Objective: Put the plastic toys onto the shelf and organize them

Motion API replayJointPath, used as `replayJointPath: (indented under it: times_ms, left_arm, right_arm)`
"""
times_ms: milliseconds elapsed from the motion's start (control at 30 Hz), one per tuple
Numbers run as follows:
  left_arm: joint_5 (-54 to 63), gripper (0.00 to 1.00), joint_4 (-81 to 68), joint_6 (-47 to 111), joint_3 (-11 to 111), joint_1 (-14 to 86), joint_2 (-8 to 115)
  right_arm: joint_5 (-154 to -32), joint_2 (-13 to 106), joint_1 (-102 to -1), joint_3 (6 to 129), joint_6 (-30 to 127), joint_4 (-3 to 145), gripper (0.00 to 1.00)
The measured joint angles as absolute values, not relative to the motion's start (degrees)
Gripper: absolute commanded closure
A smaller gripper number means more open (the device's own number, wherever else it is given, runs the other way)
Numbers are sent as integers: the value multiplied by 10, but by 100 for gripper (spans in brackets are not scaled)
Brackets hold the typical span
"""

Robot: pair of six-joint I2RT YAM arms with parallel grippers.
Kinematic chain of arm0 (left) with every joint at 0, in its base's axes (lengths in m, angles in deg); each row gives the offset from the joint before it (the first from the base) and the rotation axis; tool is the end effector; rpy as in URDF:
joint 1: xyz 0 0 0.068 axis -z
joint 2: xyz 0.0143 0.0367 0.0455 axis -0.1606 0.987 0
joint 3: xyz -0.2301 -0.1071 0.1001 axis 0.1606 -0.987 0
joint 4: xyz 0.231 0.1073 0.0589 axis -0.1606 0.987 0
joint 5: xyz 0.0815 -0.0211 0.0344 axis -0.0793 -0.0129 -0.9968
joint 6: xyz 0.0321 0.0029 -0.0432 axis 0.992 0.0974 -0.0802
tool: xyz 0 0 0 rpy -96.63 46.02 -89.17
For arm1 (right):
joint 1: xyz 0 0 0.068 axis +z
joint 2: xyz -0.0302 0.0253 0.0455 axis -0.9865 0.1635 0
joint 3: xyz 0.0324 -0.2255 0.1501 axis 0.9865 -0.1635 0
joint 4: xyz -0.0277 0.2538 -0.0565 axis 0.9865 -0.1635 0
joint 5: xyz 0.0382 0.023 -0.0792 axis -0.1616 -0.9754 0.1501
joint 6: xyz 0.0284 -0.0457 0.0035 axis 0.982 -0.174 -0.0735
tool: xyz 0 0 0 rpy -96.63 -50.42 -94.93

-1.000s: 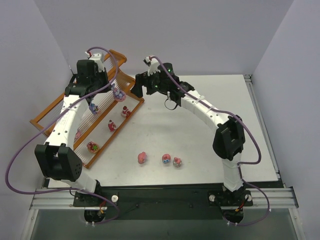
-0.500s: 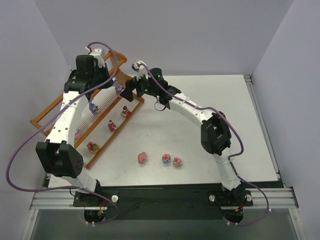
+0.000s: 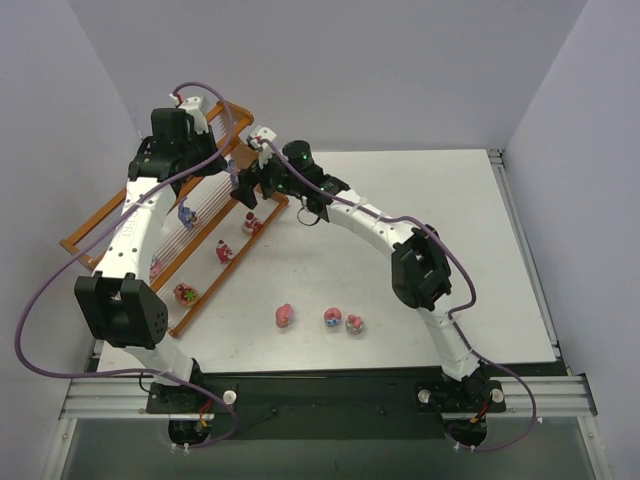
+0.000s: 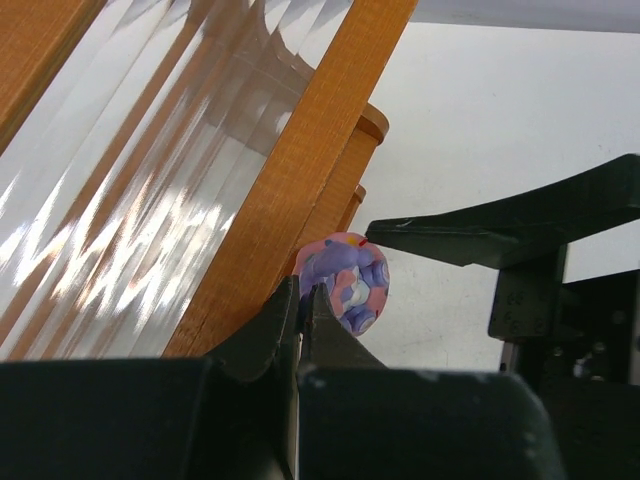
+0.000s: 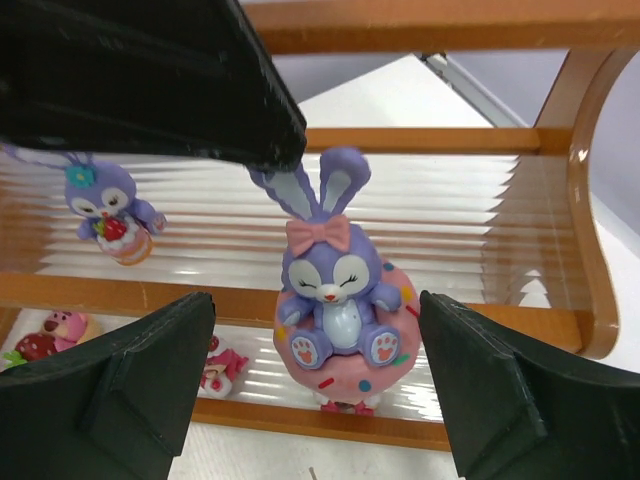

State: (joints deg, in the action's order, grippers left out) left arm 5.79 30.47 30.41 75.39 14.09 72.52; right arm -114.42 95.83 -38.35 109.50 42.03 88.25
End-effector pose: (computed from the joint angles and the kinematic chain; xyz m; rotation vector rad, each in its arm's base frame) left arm 0.3746 -0.0376 0.3895 -0.0568 2.1449 -0.3587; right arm 0.3947 0.3814 0.3235 -0.9460 1.2909 0.9589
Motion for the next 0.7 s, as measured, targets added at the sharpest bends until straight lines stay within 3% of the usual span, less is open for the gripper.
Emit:
replayJointPath:
  times_ms: [467, 700]
  left_arm:
    - [73, 100, 305, 302, 747, 135, 725]
    - [81, 100, 304, 301, 743, 133, 724]
  right_arm:
    - [-1103, 975, -377, 1093, 385, 869, 22]
    - [-1086, 975, -374, 1092, 384, 869, 19]
